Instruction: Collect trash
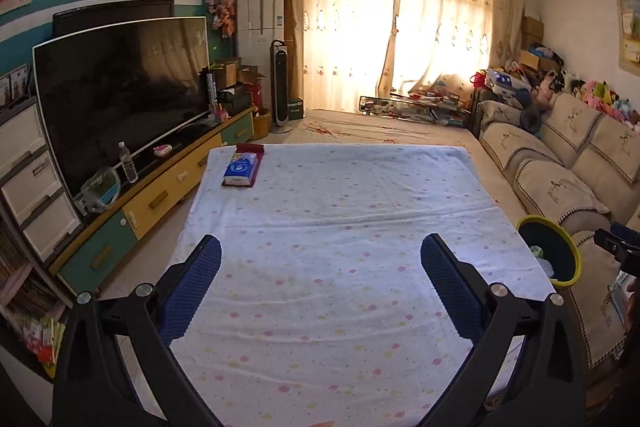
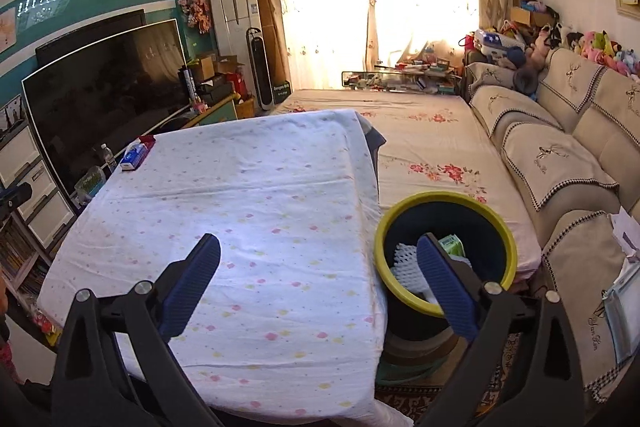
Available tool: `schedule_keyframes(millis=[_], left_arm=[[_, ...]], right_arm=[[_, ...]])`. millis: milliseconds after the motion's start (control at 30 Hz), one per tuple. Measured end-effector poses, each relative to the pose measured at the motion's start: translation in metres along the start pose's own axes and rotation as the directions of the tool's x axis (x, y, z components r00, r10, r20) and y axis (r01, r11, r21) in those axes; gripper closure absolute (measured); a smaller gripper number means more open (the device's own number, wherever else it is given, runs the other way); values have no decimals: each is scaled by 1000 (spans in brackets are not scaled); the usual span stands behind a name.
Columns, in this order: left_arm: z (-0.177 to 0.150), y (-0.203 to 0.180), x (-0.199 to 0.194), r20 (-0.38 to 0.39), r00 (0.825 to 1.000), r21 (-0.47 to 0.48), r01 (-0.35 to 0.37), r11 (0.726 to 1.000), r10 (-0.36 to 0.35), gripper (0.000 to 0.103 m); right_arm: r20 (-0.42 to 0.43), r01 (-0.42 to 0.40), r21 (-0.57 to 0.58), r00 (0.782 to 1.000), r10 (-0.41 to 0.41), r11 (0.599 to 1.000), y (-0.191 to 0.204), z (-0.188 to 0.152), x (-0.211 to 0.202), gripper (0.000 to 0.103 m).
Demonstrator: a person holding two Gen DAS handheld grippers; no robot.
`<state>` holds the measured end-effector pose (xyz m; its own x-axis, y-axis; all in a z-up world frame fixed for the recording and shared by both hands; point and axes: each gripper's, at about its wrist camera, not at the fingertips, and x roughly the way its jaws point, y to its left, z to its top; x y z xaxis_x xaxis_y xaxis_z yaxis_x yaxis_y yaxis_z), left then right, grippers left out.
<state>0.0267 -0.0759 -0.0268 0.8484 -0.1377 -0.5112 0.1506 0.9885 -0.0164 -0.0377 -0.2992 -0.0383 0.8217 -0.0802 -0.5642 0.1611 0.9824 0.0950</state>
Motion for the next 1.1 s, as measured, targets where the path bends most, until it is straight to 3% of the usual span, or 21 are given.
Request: schedule_keyframes(millis=[267,1100], left_arm=[[-26,20,-11,-2,1000,-47,-23,999,23,5],[-22,3,-9,4,1000,-16,-17,1000,17,5]], right_arm=[[19,18,-32,1000,-18,999,19,-6,-15,7],[21,15,-14,1000,-14,1000,17,-11,-13,7]])
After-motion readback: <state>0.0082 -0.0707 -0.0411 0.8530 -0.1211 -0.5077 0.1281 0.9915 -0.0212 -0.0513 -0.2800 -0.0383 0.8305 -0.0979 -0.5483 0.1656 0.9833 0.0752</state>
